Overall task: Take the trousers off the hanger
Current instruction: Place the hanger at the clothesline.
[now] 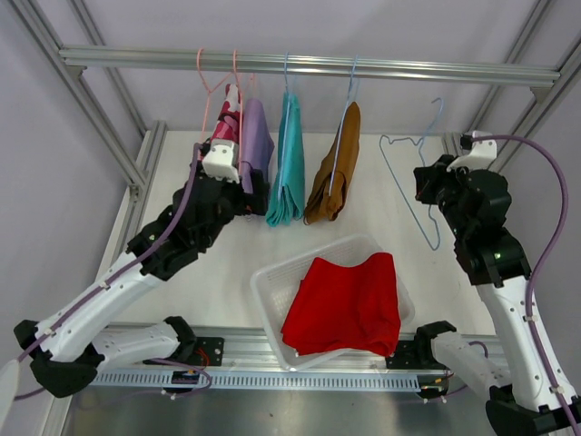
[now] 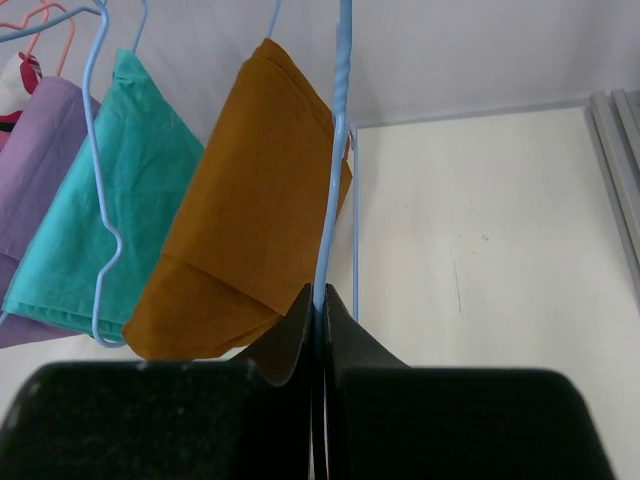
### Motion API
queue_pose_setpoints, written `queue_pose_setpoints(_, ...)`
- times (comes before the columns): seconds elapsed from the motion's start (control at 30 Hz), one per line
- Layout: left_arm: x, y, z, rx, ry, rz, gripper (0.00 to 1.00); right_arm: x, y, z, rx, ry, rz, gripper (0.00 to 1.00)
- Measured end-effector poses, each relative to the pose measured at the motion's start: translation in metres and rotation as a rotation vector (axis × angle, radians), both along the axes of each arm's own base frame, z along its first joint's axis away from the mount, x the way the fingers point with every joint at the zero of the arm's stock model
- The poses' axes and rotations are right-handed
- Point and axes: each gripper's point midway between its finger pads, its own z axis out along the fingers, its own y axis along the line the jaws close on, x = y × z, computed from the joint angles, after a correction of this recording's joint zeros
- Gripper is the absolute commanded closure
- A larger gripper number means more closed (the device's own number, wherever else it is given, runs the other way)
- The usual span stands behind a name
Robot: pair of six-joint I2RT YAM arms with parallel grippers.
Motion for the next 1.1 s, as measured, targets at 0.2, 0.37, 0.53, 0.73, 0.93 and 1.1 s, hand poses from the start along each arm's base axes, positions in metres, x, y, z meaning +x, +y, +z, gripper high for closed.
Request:
queue_pose_setpoints(0.2, 0.025, 0.045, -0.03, -0.032, 0.068, 0.094, 0.01, 0.016, 0.009, 0.025, -0.031, -0.024, 0.021, 1.0)
queue_pose_setpoints(0.37, 0.023, 0.038, -0.03, -0.07, 0.084, 0.045, 0.01, 0.029, 0.015, 0.048, -0.047, -0.055, 0.028, 1.0)
queue_pose_setpoints(0.53, 0.022, 0.034, -0.03, -0.075, 0.091, 0.023, 0.01, 0.034, 0.017, 0.053, -0.064, -0.044, 0.027, 1.0)
queue_pose_setpoints(0.73, 0.022, 0.031, -0.031, -0.078, 0.096, 0.007, 0.01, 0.04, 0.02, 0.048, -0.104, 0.002, 0.036, 1.0)
queue_pose_setpoints(0.93, 0.021, 0.03, -0.032, -0.079, 0.099, -0.002, 0.01, 0.042, 0.021, 0.042, -0.123, 0.035, 0.041, 1.0)
queue_pose_setpoints(1.1, 0.023, 0.028, -0.035, -0.077, 0.112, -0.01, 0.01, 0.035, 0.018, 0.052, -0.12, 0.026, 0.04, 1.0)
